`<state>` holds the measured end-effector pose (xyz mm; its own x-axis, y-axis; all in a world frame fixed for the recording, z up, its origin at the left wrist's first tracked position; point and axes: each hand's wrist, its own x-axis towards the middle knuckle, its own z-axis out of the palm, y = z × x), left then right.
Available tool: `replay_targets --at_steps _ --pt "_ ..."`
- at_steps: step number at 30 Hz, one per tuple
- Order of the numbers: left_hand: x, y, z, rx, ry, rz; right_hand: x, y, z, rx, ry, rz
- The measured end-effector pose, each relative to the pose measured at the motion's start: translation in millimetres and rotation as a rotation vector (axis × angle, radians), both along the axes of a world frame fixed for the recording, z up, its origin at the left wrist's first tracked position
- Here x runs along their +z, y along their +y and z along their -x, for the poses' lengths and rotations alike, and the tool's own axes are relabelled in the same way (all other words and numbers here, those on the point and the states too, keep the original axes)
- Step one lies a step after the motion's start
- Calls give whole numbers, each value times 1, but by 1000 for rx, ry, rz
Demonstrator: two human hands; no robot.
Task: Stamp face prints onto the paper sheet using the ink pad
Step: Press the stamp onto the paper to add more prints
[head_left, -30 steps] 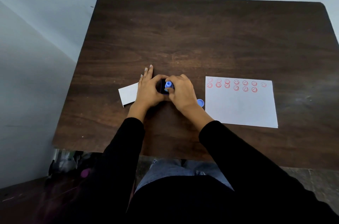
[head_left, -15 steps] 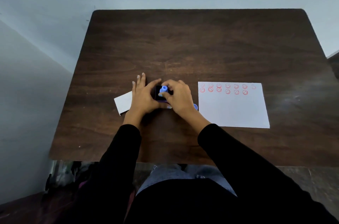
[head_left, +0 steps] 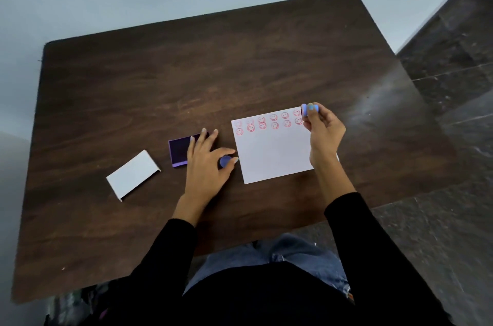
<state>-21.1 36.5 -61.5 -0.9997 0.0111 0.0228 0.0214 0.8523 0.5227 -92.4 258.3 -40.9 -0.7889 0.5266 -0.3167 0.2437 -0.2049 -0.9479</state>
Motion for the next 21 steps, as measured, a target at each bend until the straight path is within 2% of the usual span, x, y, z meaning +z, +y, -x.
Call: replay_targets --at_steps 4,7,10,14,17,21 --pt "4 0 6 83 1 -32 -4 21 2 -55 -8 30" --pt "4 5 24 23 -79 93 -5 29 4 -49 -17 103" --pt "-2 5 40 -36 -183 210 -5 34 5 -65 -73 261" --pt "-9 2 48 -53 -237 235 -6 40 5 -74 -92 490" --pt "-10 1 49 -54 -259 228 -8 42 6 -63 -106 430" --pt "-10 1 49 -51 -272 207 -18 42 8 -49 -50 80"
